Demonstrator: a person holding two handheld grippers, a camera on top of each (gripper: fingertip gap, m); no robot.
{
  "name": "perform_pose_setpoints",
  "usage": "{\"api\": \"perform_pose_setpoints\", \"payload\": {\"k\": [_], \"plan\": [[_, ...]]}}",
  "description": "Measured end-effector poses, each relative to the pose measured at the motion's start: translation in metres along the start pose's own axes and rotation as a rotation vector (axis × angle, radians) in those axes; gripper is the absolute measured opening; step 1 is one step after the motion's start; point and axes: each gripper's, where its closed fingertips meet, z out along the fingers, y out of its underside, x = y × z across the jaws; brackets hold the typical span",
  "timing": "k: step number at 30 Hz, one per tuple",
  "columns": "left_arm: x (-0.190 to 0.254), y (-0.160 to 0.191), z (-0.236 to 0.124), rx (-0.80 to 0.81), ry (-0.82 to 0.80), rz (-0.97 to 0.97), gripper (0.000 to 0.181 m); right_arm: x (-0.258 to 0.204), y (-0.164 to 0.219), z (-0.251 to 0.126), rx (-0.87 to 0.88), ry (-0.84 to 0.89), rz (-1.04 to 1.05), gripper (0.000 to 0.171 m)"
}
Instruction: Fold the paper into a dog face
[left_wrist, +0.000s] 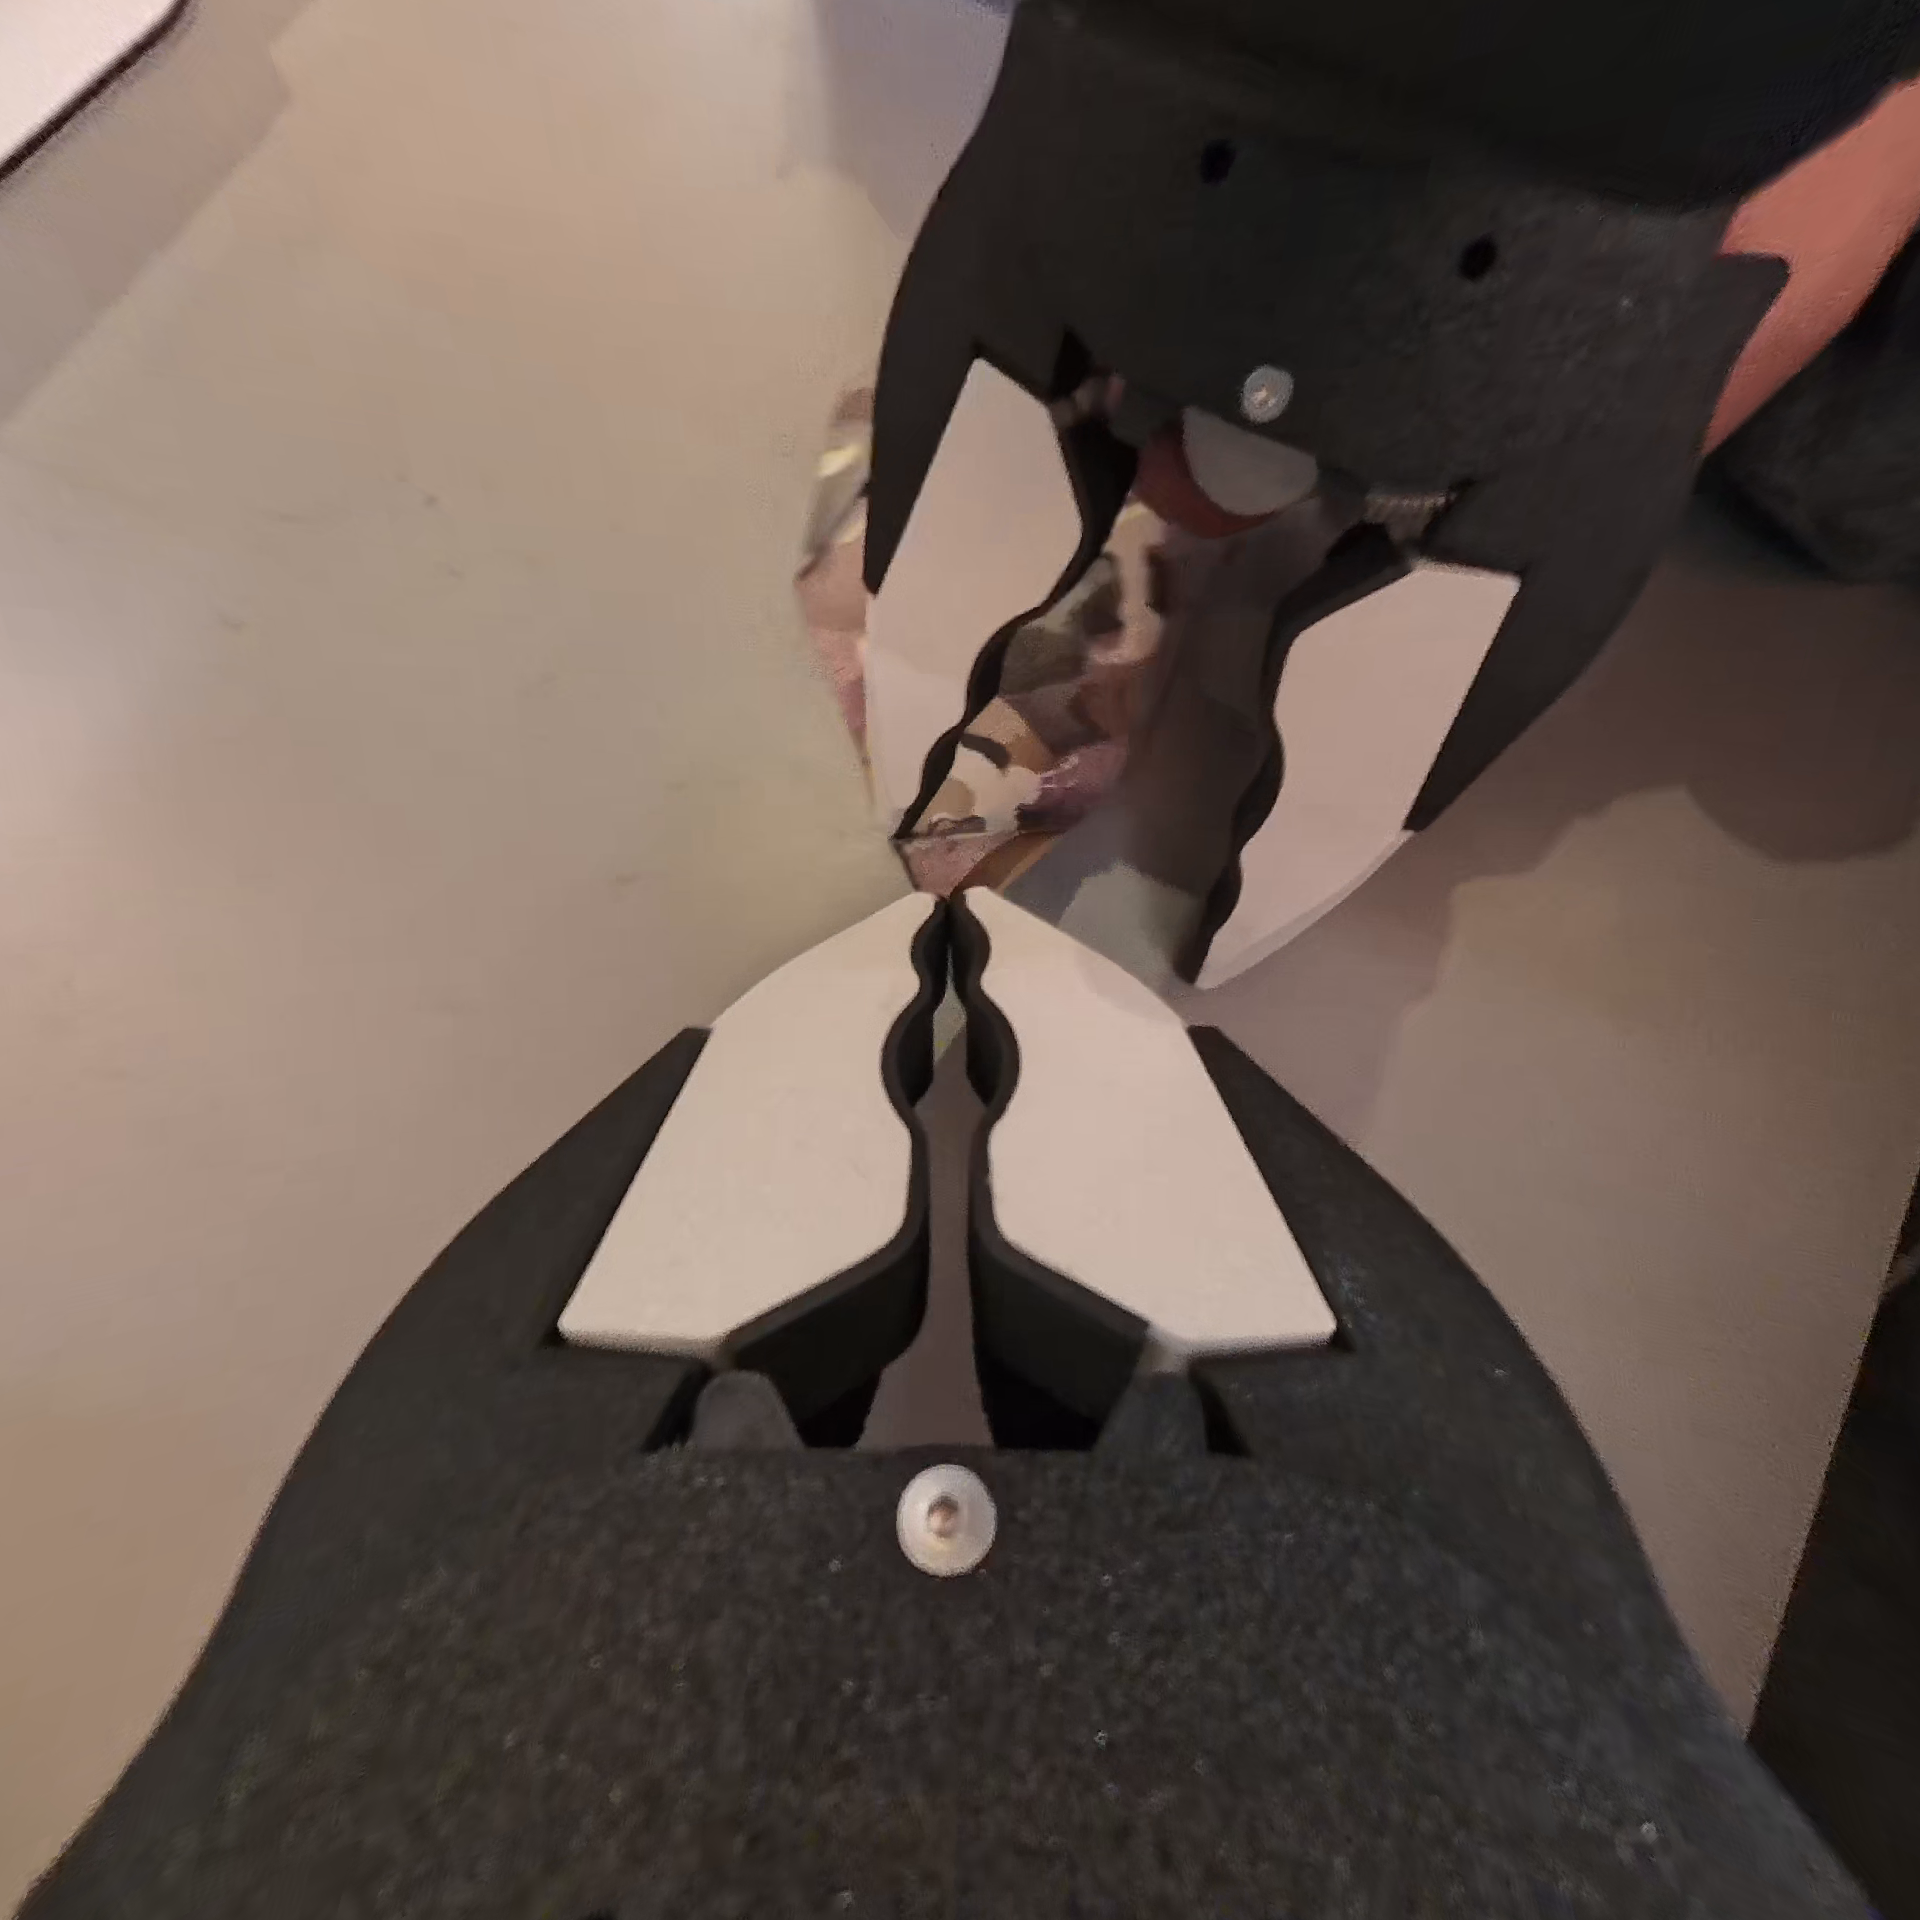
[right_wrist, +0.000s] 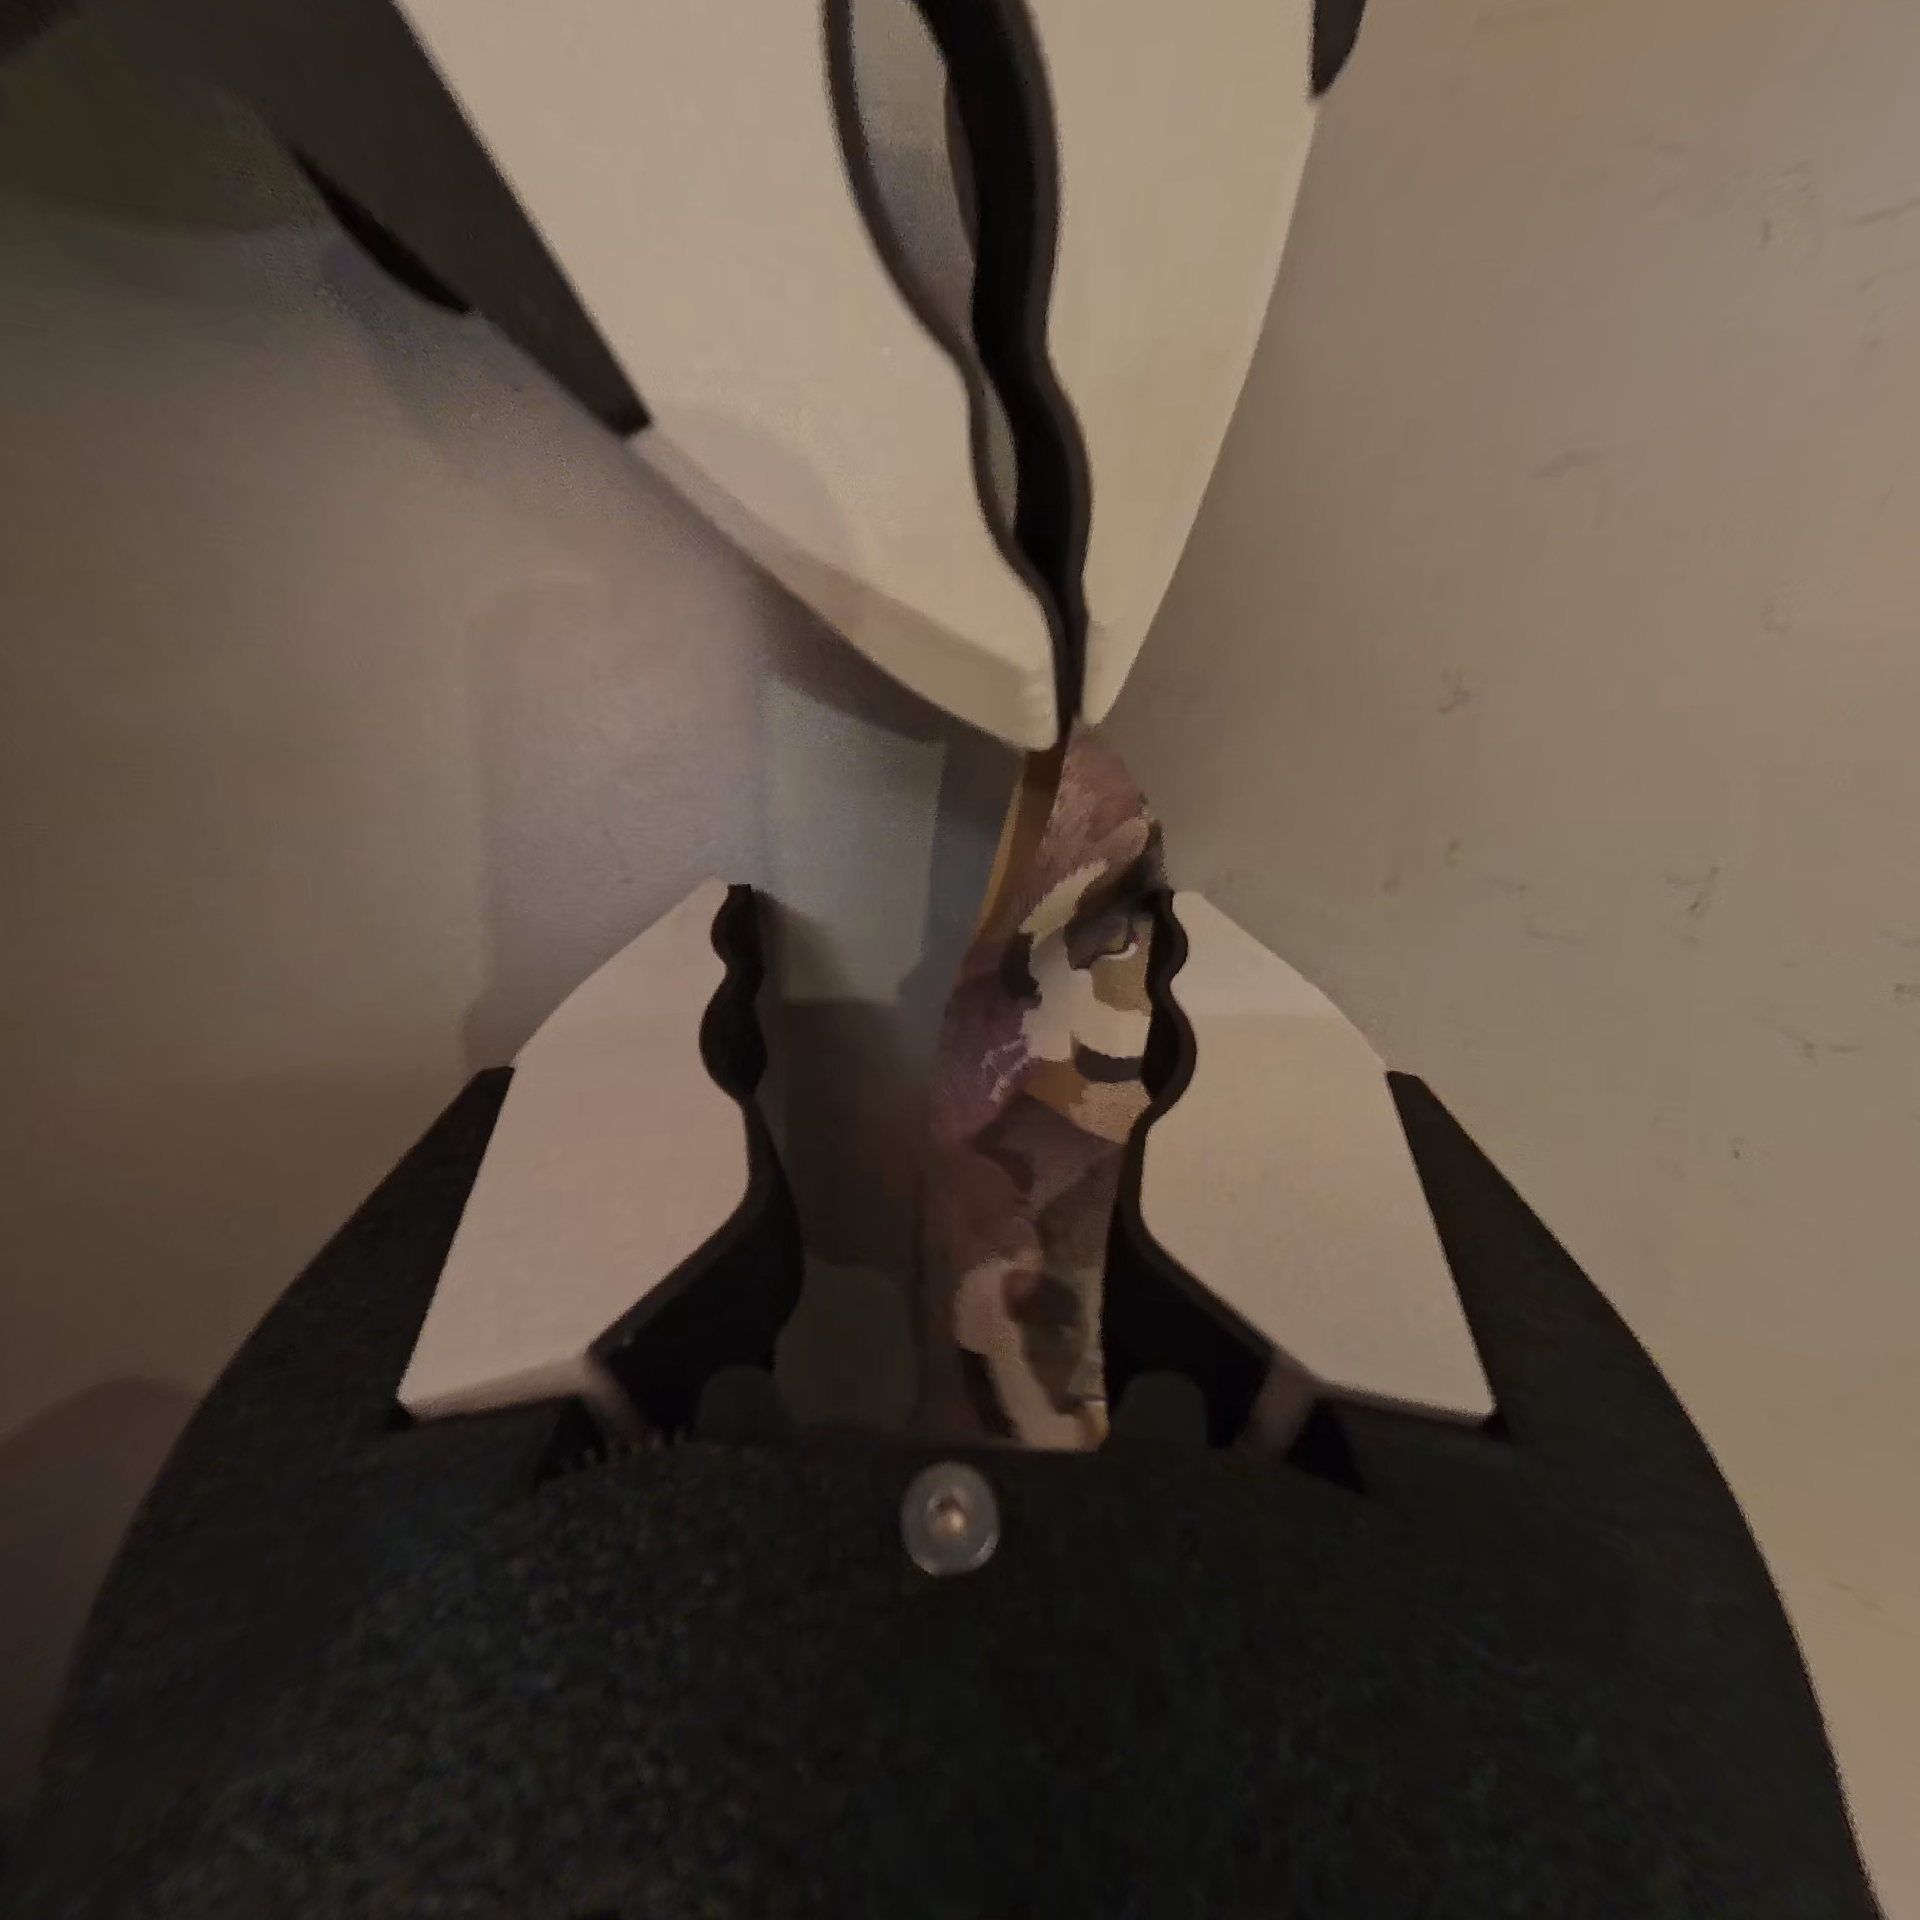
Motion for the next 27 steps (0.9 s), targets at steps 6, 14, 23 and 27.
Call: {"api": "perform_pose_setpoints", "payload": {"k": [6,14,23,27], "plan": [[-0.001,-0.001,-0.003,0.025,0.030,-0.037,0.000,0.001,0.000,0.000,0.001,-0.006,0.005,0.069],[0.007,0.011,-0.003,0.109,0.188,-0.388,0.026,0.001,-0.001,0.000,0.007,0.006,0.009,0.069],[0.009,0.031,0.004,0.000,0.154,-0.653,0.034,0.000,-0.001,0.000,0.004,0.010,0.016,0.070],[0.012,0.027,0.009,0.012,0.161,-0.742,0.029,0.000,-0.001,0.000,0.006,0.011,0.017,0.070]]}}
